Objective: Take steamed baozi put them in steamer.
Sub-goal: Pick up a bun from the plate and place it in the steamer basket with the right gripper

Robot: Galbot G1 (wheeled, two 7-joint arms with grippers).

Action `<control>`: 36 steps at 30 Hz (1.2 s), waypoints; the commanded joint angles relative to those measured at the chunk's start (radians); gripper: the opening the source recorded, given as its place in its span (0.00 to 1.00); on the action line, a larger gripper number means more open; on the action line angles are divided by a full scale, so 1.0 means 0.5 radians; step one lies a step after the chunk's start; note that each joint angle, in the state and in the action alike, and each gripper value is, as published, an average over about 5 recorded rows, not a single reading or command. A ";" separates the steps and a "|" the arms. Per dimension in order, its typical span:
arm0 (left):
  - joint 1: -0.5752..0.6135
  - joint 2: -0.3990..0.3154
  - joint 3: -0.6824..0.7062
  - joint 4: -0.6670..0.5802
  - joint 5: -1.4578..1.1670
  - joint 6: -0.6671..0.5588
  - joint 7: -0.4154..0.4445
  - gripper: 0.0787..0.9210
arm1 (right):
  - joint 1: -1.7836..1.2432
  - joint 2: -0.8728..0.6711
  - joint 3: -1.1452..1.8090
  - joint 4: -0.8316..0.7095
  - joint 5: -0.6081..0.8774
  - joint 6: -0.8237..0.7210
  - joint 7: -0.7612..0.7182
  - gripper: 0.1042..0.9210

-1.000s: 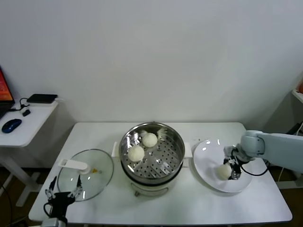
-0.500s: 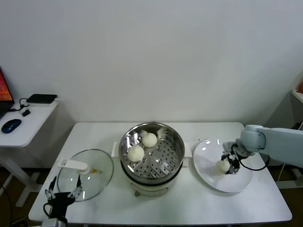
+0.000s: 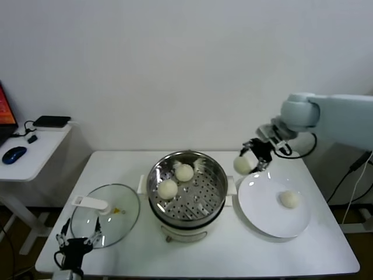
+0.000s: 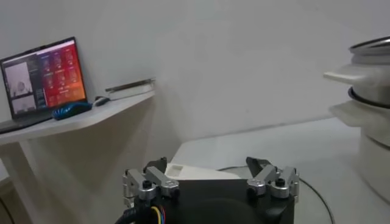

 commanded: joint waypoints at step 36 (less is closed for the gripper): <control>-0.022 -0.078 -0.026 0.017 -0.040 -0.027 -0.008 0.88 | -0.582 1.069 0.180 -0.268 -0.731 0.668 0.166 0.73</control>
